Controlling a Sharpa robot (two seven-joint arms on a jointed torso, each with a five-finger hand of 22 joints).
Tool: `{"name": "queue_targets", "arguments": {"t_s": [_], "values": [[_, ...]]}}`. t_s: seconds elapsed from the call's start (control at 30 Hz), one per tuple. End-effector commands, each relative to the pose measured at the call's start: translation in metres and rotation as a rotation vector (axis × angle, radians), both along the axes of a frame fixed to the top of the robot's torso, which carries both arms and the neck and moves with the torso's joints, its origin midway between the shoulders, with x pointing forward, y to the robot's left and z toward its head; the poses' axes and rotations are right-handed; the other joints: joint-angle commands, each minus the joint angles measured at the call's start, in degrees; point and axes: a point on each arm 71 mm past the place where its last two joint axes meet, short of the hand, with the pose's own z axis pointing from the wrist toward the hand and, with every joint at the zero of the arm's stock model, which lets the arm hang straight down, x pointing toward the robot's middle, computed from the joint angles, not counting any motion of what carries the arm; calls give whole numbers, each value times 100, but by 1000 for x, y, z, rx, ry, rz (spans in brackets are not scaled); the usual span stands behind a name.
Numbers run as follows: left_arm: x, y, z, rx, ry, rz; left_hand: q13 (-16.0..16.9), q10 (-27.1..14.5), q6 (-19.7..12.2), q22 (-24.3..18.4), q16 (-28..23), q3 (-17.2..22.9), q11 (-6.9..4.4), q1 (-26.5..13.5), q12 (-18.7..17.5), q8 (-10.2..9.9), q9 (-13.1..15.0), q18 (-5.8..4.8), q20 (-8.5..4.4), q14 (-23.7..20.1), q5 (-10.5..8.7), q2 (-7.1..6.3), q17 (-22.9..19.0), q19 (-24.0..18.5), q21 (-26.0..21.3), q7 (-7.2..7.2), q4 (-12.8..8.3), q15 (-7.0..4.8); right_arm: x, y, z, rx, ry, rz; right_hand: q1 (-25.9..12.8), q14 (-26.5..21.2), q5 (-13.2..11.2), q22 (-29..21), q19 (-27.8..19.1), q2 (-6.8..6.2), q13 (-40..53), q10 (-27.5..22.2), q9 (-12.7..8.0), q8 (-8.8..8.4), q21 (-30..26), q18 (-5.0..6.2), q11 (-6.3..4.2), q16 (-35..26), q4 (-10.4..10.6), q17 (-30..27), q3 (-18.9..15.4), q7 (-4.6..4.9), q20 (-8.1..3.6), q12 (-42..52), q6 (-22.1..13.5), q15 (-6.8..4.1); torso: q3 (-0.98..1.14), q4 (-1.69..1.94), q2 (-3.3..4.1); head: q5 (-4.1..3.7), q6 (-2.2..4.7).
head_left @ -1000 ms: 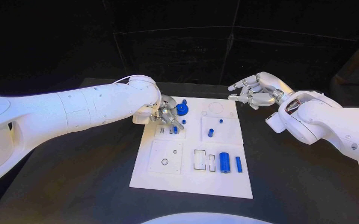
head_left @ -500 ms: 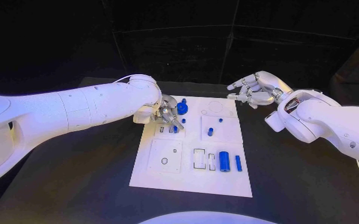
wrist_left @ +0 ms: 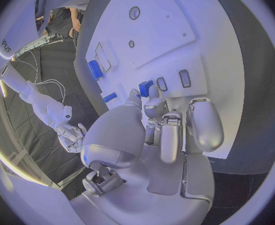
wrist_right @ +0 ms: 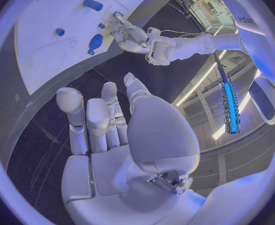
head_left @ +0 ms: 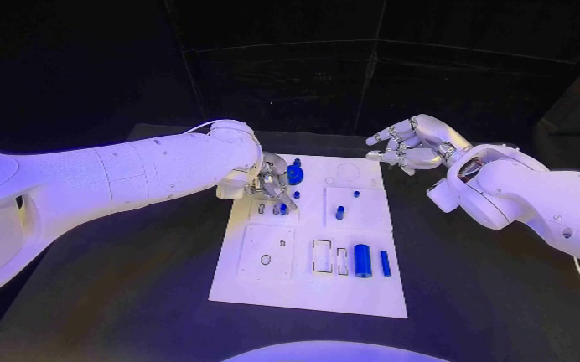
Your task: Assemble the parts on the task board
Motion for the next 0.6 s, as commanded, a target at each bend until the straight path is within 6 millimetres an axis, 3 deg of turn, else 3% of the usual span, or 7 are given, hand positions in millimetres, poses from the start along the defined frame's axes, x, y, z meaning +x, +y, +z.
{"name": "queue_targets", "arguments": {"t_s": [0.03,0.33,0.57,0.6], "values": [[0,-1,0,13,3,-4,1,9,-55,8,19,95,-39,153,26,31,20,-66,-21,604,2,5,1509,2,30,-15,-155,-56,0,1,1,4,1,9,-2,14,15,-5,35,65,-5,26,-4,-4,-28,95,-14,-38,1,-3,-40,-1,-19,-39,-6,-1,0,1,0,-5,-13],[-1,-2,0,13,6,-9,-41,-35,-96,9,19,535,-74,594,-39,-49,36,-60,-46,604,25,16,1509,-11,22,-52,-620,-86,0,2,1,4,2,13,-2,14,15,-5,35,65,-5,26,-4,-4,-28,95,-14,-38,1,-3,-40,-1,-19,-39,-6,-1,-2,2,-4,-10,-23],[-3,-1,0,5,6,-6,-100,-69,-107,9,19,1270,-82,743,-137,-232,-14,-56,-62,604,102,26,1509,-22,7,-43,-1023,-92,1,3,1,4,2,15,1,17,31,-10,38,70,-3,31,-4,-4,-34,95,-14,-41,0,1,-43,-1,-20,-34,-6,-2,-2,3,-2,-9,-30],[-3,0,0,-4,7,-1,-123,-77,-121,1,19,1532,-76,731,-170,-271,-19,-53,-63,604,217,-5,1509,-26,-2,-28,-1134,-86,1,3,1,4,2,15,1,17,31,-10,38,70,-3,31,-4,-4,-34,95,-14,-41,0,1,-43,-1,-20,-34,-6,-2,-3,3,-2,-10,-29]]}}
